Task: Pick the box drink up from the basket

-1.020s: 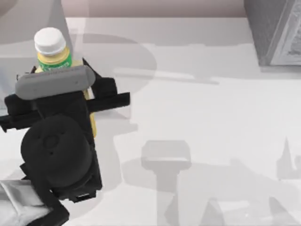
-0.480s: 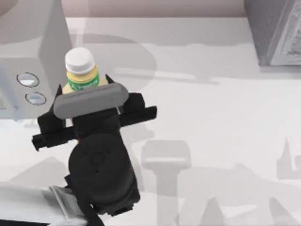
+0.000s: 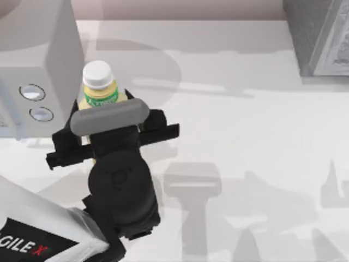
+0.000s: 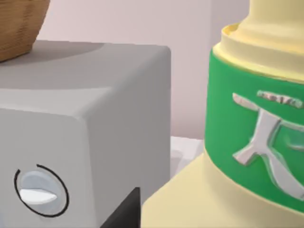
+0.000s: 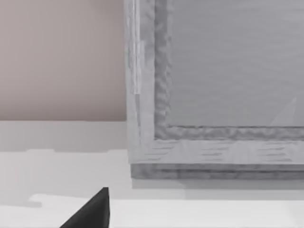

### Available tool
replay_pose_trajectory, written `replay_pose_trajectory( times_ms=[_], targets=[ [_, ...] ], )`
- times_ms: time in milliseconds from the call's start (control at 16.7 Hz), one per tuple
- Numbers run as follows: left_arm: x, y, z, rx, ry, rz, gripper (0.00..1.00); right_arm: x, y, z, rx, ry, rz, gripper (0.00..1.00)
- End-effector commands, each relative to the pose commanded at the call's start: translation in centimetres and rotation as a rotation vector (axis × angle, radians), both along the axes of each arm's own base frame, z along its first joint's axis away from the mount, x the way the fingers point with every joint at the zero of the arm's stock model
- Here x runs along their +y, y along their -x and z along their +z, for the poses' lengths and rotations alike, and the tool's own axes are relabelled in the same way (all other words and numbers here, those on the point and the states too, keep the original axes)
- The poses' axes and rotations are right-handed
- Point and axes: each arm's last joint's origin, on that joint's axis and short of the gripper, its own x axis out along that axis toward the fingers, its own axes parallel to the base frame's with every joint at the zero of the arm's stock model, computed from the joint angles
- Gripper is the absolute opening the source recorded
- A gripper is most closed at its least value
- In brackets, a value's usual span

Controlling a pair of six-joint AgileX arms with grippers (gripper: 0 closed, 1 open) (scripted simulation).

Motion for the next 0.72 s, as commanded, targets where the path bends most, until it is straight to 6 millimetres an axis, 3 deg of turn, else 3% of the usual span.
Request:
replay_pose_trajectory(
  times_ms=[180,420,720],
  targets=[
    [0.73,-1.46,-1.48,-0.005,0.01,0.005,0.0,0.0,0.0,0.0,0.0,0.0,0.0,1.0],
    [0.8,-1.58,-1.57,-0.005,0.011,0.006,0.0,0.0,0.0,0.0,0.0,0.0,0.0,1.0],
    [0.8,-1.58,-1.57,-0.005,0.011,0.006,0.38,0.0,0.0,0.0,0.0,0.0,0.0,1.0]
  ],
)
